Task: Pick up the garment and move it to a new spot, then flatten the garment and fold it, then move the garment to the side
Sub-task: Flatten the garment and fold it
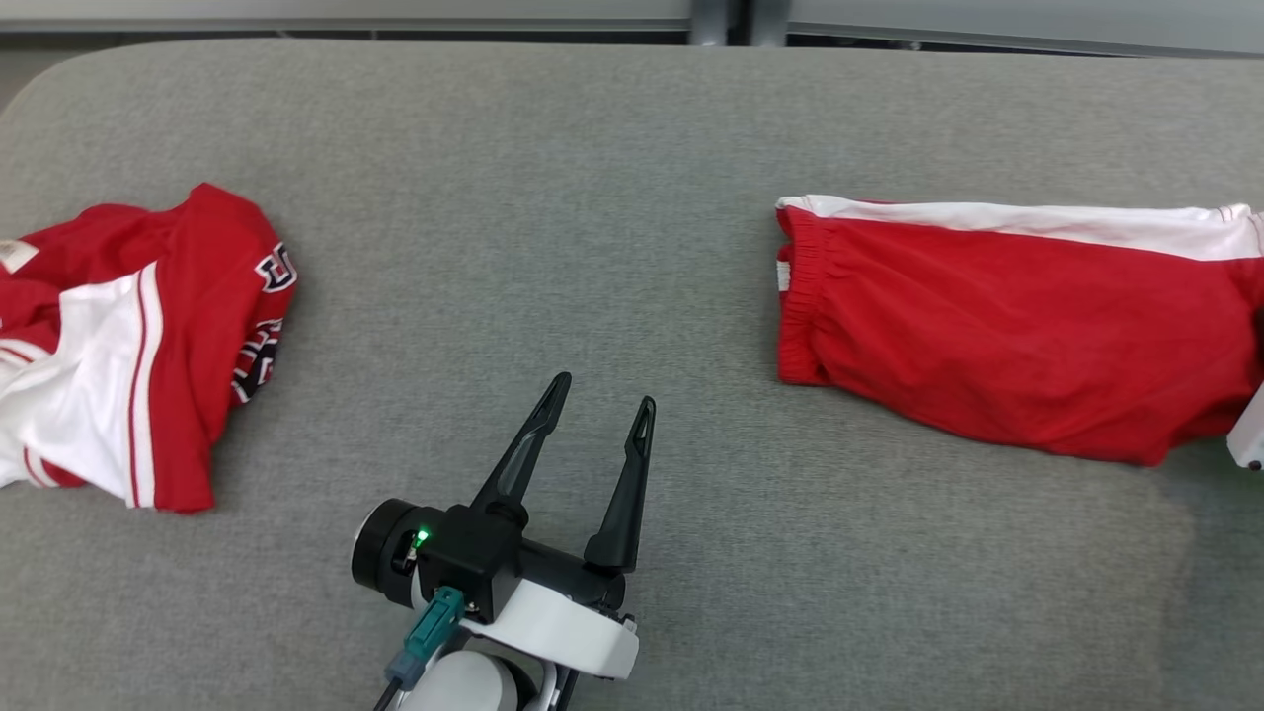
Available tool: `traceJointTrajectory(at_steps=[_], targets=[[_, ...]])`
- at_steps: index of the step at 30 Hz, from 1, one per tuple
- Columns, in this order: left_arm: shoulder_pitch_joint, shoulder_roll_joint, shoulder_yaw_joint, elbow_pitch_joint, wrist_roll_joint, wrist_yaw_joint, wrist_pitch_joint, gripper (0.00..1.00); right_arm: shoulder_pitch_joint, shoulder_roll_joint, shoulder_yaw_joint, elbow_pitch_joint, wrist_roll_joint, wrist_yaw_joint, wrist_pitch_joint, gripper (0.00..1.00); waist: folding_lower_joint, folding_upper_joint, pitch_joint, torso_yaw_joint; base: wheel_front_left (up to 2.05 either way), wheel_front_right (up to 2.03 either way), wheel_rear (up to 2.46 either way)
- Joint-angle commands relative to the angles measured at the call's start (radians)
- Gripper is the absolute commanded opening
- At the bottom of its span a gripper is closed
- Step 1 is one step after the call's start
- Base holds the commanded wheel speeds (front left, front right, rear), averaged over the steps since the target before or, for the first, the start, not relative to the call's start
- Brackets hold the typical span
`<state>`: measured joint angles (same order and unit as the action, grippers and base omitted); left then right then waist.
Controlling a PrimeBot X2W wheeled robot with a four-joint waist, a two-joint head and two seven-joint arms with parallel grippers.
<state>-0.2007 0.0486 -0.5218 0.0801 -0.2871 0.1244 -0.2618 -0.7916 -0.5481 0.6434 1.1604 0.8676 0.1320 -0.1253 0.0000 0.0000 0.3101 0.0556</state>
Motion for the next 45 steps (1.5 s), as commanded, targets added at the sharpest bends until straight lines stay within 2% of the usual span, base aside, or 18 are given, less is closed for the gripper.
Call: traceJointTrajectory(at_steps=[1, 6, 12, 19, 32, 40, 41, 42, 43, 45], targets=[[0.009, 0.004, 0.006, 0.002, 0.005, -0.003, -0.004, 1.0, -0.007, 0.0, 0.004, 0.003, -0.004, -0.002, -0.01, 0.0, 0.0, 0.0, -0.02, -0.032, 0.0, 0.0, 0.0], [0.011, 0.004, 0.009, 0.008, 0.001, -0.003, -0.005, 1.0, -0.051, 0.001, 0.018, -0.007, -0.03, -0.002, -0.019, 0.0, 0.0, 0.0, -0.029, -0.055, 0.0, 0.0, 0.0], [0.017, 0.004, 0.008, 0.02, -0.009, 0.0, -0.005, 1.0, -0.119, 0.04, 0.043, -0.053, -0.074, -0.002, -0.026, 0.0, 0.0, 0.0, -0.056, -0.065, 0.0, 0.0, 0.0], [0.032, 0.004, 0.004, 0.024, -0.031, 0.005, -0.005, 1.0, -0.144, 0.116, 0.075, -0.142, -0.128, -0.002, 0.014, 0.0, 0.0, 0.0, -0.092, -0.032, 0.0, 0.0, 0.0], [0.035, 0.004, -0.022, 0.027, -0.064, 0.015, -0.005, 1.0, -0.082, 0.257, 0.071, -0.274, -0.177, -0.002, 0.105, 0.0, 0.0, 0.0, -0.089, 0.063, 0.0, 0.0, 0.0], [0.014, 0.004, -0.035, 0.035, -0.082, 0.02, -0.005, 1.0, -0.019, 0.324, 0.068, -0.328, -0.175, -0.002, 0.159, 0.0, 0.0, 0.0, -0.072, 0.081, 0.0, 0.0, 0.0], [0.012, 0.004, -0.035, 0.036, -0.083, 0.022, -0.005, 1.0, -0.011, 0.329, 0.066, -0.331, -0.173, -0.002, 0.162, 0.35, 0.0, 0.0, -0.071, 0.08, 0.0, 0.0, 0.0], [0.011, 0.004, -0.035, 0.036, -0.085, 0.024, -0.005, 1.0, -0.004, 0.334, 0.062, -0.335, -0.171, -0.002, 0.16, 0.85, 0.0, 0.0, -0.071, 0.079, 0.0, 0.0, 0.0], [0.01, 0.004, -0.035, 0.037, -0.086, 0.025, -0.005, 1.0, 0.003, 0.342, 0.058, -0.343, -0.165, -0.002, 0.149, 1.0, 0.0, 0.0, -0.072, 0.078, 0.0, 0.0, 0.0], [0.011, 0.004, -0.035, 0.039, -0.088, 0.026, -0.005, 1.0, 0.013, 0.354, 0.054, -0.355, -0.152, -0.002, 0.141, 1.0, 0.0, 0.0, -0.075, 0.075, 0.0, 0.0, 0.0]])
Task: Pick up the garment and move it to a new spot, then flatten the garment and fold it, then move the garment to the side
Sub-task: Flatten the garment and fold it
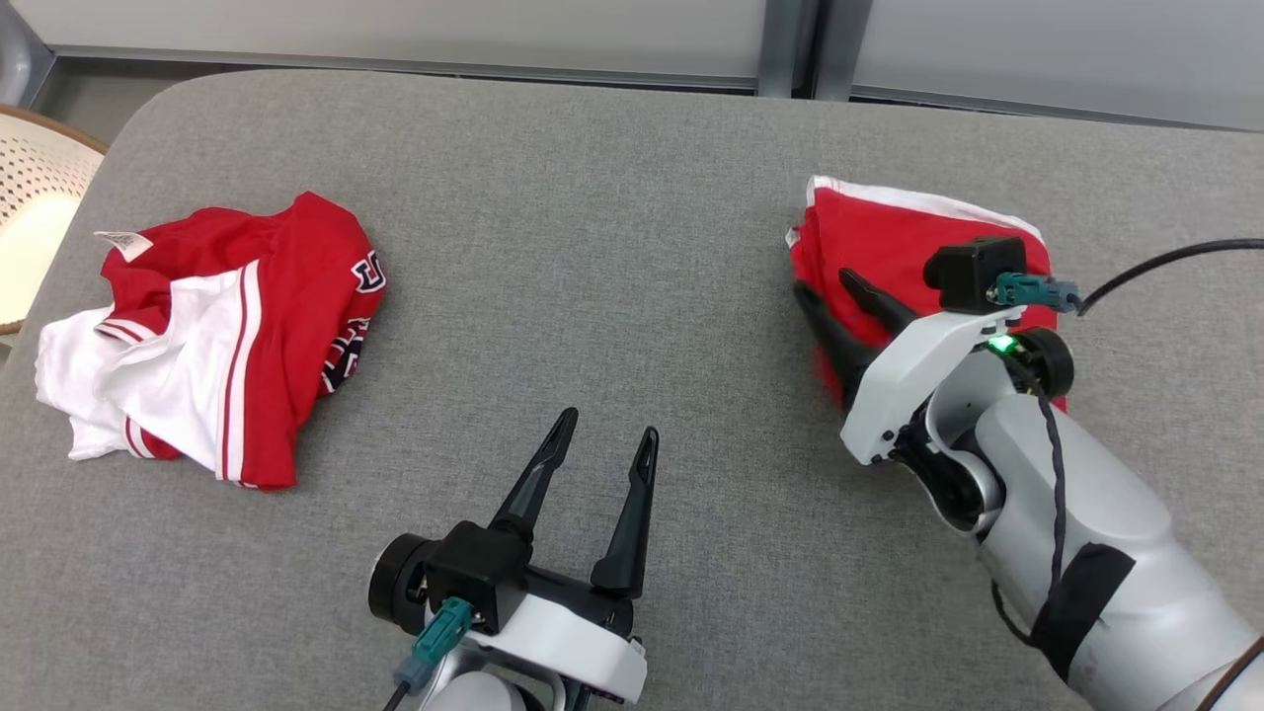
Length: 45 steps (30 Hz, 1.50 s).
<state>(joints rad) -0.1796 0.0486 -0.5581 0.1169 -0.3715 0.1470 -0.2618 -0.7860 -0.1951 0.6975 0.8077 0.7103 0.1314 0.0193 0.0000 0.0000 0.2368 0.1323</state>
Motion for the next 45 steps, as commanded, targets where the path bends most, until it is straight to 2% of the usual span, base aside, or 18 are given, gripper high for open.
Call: traceJointTrajectory(at_steps=[1, 3, 6, 10, 15, 21, 25, 32, 45], targets=[[-0.009, 0.004, 0.003, 0.004, -0.006, 0.003, -0.005, 1.0, 0.019, 0.008, -0.001, -0.019, 0.02, -0.001, -0.009, 1.0, 0.0, 0.0, -0.005, -0.005, 0.0, 0.0, 0.0], [-0.004, 0.004, 0.007, 0.008, -0.008, 0.005, -0.005, 1.0, 0.039, 0.002, -0.004, -0.068, 0.047, -0.001, -0.037, 1.0, 0.0, 0.0, -0.014, -0.014, 0.0, 0.0, 0.0], [0.002, 0.004, 0.015, 0.007, -0.008, 0.007, -0.005, 1.0, 0.077, -0.049, -0.003, -0.136, 0.047, -0.002, -0.106, 1.0, 0.0, 0.0, -0.034, -0.032, 0.0, 0.0, 0.0], [0.028, 0.004, 0.051, -0.015, 0.003, 0.012, -0.005, 1.0, 0.131, -0.109, -0.012, -0.185, -0.012, -0.002, -0.216, 1.0, 0.0, 0.0, -0.066, -0.068, 0.0, 0.0, 0.0], [0.086, 0.004, 0.138, -0.057, 0.034, 0.019, -0.005, 1.0, 0.245, -0.145, -0.095, -0.222, -0.108, -0.002, -0.284, 1.0, 0.0, 0.0, -0.117, -0.12, 0.0, 0.0, 0.0], [0.186, 0.004, 0.239, -0.112, 0.08, -0.004, -0.005, 1.0, 0.49, -0.057, -0.378, -0.414, -0.314, -0.001, -0.283, 1.0, 0.0, 0.0, -0.182, -0.17, 0.0, 0.0, 0.0], [0.249, 0.004, 0.282, -0.14, 0.106, -0.022, -0.005, 1.0, 0.628, 0.01, -0.479, -0.51, -0.432, -0.001, -0.284, 1.0, 0.0, 0.0, -0.221, -0.188, 0.0, 0.0, 0.0], [0.32, 0.004, 0.313, -0.153, 0.151, -0.04, -0.005, 1.0, 0.758, 0.079, -0.534, -0.619, -0.536, -0.001, -0.284, 1.0, 0.0, 0.0, -0.259, -0.206, 0.0, 0.0, 0.0], [0.329, 0.004, 0.328, -0.125, 0.177, -0.015, -0.005, 1.0, 0.793, 0.098, -0.522, -0.622, -0.561, -0.001, -0.284, 1.0, 0.0, 0.0, -0.275, -0.205, 0.0, 0.0, 0.0]])
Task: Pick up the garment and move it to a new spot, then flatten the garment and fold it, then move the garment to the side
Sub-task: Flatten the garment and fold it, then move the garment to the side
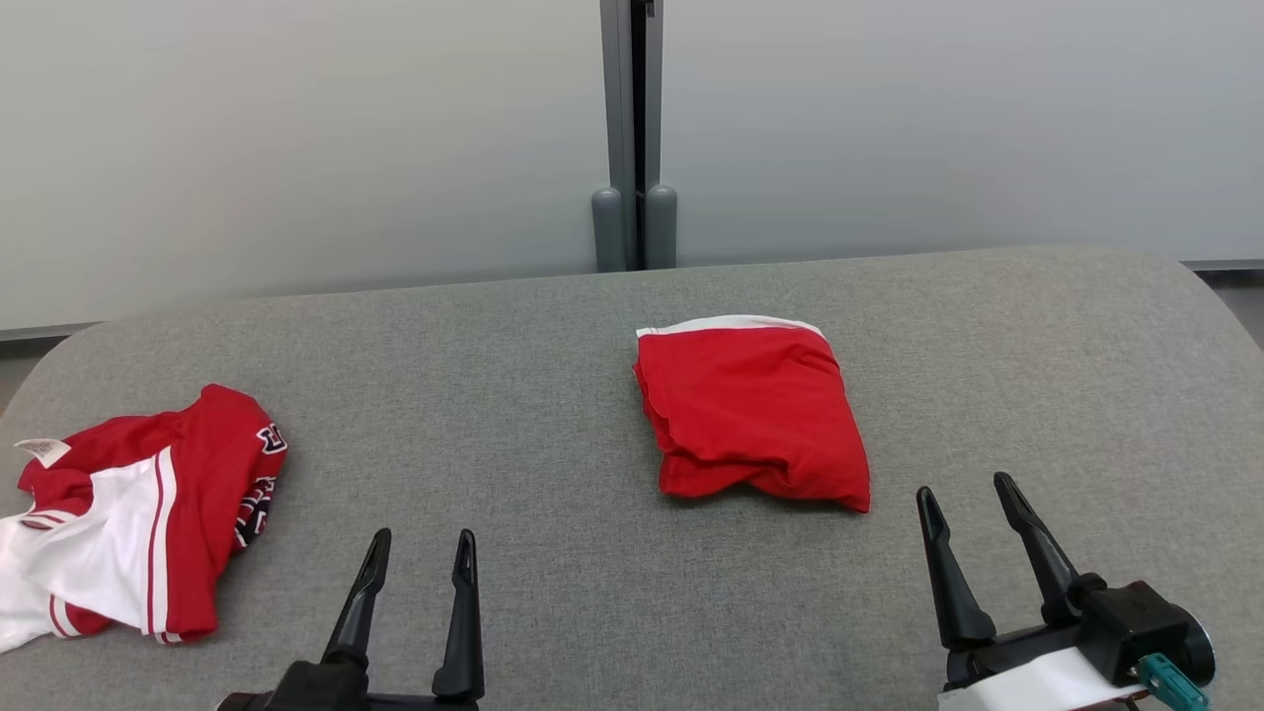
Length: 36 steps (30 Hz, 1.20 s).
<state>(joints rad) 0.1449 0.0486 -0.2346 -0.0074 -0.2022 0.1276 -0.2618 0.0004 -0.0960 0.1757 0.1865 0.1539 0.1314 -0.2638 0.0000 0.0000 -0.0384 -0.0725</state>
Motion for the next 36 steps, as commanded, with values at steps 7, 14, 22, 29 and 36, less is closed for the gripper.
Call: traceJointTrajectory(at_steps=[7, 14, 22, 29, 36], targets=[[0.003, 0.004, 0.001, 0.014, 0.016, 0.003, -0.005, 1.0, 0.005, -0.001, 0.001, 0.008, 0.002, -0.001, -0.001, 1.0, 0.0, 0.0, 0.001, 0.01, 0.0, 0.0, 0.0], [-0.003, 0.004, 0.004, 0.021, 0.021, 0.008, -0.005, 1.0, -0.003, 0.001, 0.003, 0.014, 0.011, -0.001, -0.001, 1.0, 0.0, 0.0, 0.012, 0.028, 0.0, 0.0, 0.0], [-0.032, 0.004, -0.003, 0.028, 0.016, 0.01, -0.005, 1.0, -0.067, -0.001, 0.021, 0.067, 0.062, -0.001, -0.001, 1.0, 0.0, 0.0, 0.062, 0.059, 0.0, 0.0, 0.0], [-0.103, 0.004, -0.006, 0.011, 0.028, 0.009, -0.005, 1.0, -0.256, -0.082, 0.1, 0.193, 0.253, -0.001, -0.001, 1.0, 0.0, 0.0, 0.203, 0.075, 0.0, 0.0, 0.0], [-0.217, 0.004, 0.0, 0.001, 0.045, -0.014, -0.005, 1.0, -0.529, -0.217, 0.251, 0.311, 0.615, -0.001, 0.065, 1.0, 0.0, 0.0, 0.369, 0.073, 0.0, 0.0, 0.0]])
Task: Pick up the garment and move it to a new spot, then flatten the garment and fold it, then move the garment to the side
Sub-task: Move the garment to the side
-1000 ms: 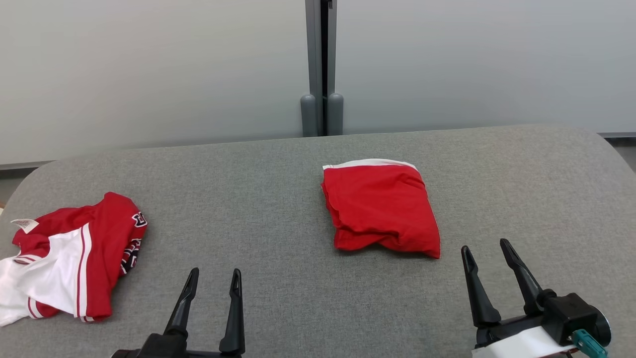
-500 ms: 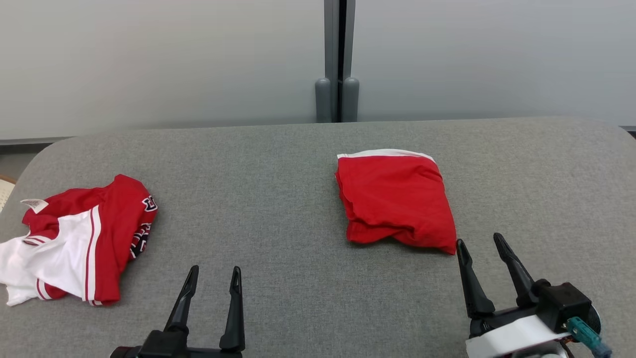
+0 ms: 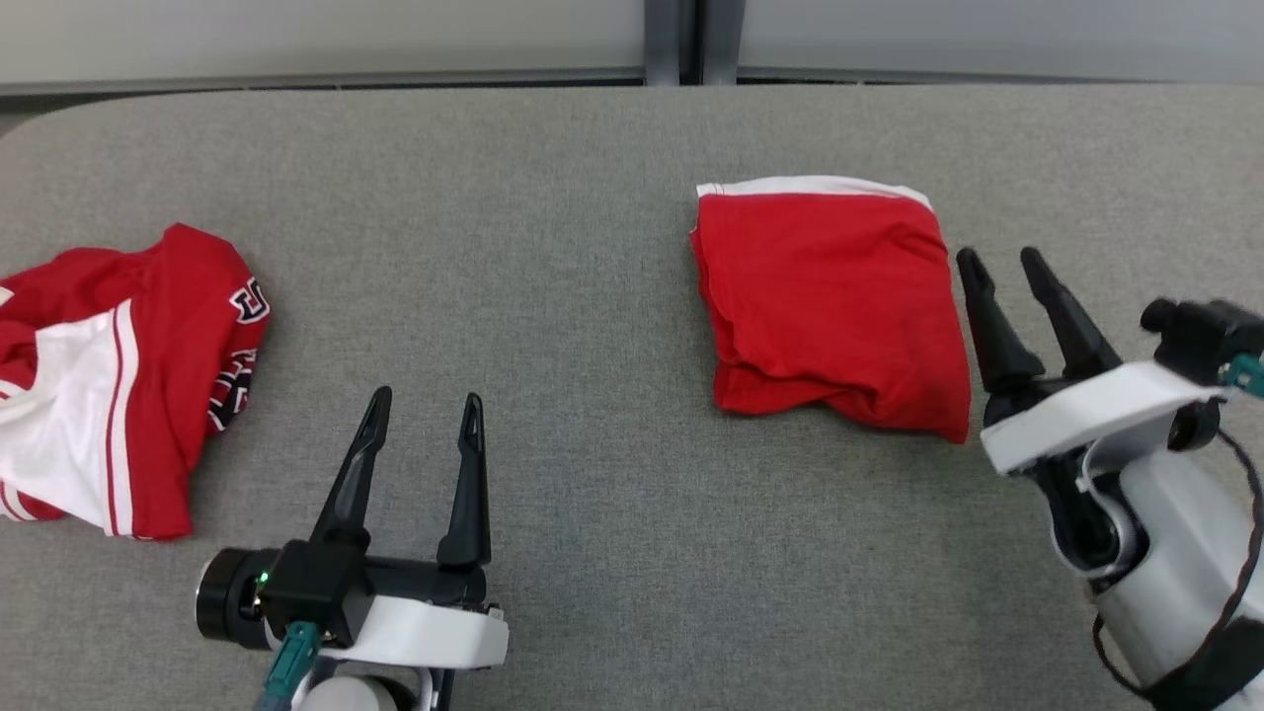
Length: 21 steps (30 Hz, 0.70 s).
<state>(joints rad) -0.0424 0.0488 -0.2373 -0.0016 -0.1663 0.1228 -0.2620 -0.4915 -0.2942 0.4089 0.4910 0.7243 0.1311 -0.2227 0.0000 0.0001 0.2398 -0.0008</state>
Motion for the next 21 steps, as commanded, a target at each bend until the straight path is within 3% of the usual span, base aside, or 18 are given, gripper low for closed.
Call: traceJointTrajectory(at_steps=[1, 6, 14, 15, 16, 21], targets=[[-0.046, 0.004, 0.001, -0.007, 0.012, -0.011, -0.004, 1.0, -0.067, -0.035, 0.033, 0.015, 0.101, -0.001, 0.052, 1.0, 0.0, -0.0001, 0.114, 0.003, 0.0, 0.0, 0.0], [-0.112, 0.004, -0.016, -0.004, 0.016, -0.026, -0.003, 1.0, -0.178, -0.122, 0.098, 0.042, 0.308, -0.001, 0.174, 1.0, 0.0, -0.0001, 0.199, 0.019, 0.0, 0.0, 0.0], [-0.134, 0.004, -0.028, -0.002, 0.0, -0.014, -0.003, 1.0, -0.176, -0.172, 0.207, 0.016, 0.465, 0.0, 0.283, 1.0, 0.0, -0.0001, 0.228, 0.034, 0.0, 0.0, 0.0], [-0.134, 0.003, -0.03, -0.003, 0.0, -0.013, -0.003, 1.0, -0.174, -0.177, 0.22, 0.008, 0.476, 0.0, 0.28, 0.47, 0.0, -0.0001, 0.231, 0.034, 0.0, 0.0, 0.0], [-0.134, 0.003, -0.031, -0.002, 0.001, -0.013, -0.003, 1.0, -0.176, -0.184, 0.227, 0.004, 0.48, 0.0, 0.265, 0.0, 0.0, -0.0001, 0.233, 0.034, 0.0, 0.0, 0.0], [-0.137, 0.004, -0.024, -0.012, 0.014, -0.016, -0.003, 1.0, -0.203, -0.262, 0.256, -0.018, 0.477, -0.002, 0.203, 0.0, 0.0, -0.0001, 0.248, 0.023, 0.0, 0.0, 0.0]])
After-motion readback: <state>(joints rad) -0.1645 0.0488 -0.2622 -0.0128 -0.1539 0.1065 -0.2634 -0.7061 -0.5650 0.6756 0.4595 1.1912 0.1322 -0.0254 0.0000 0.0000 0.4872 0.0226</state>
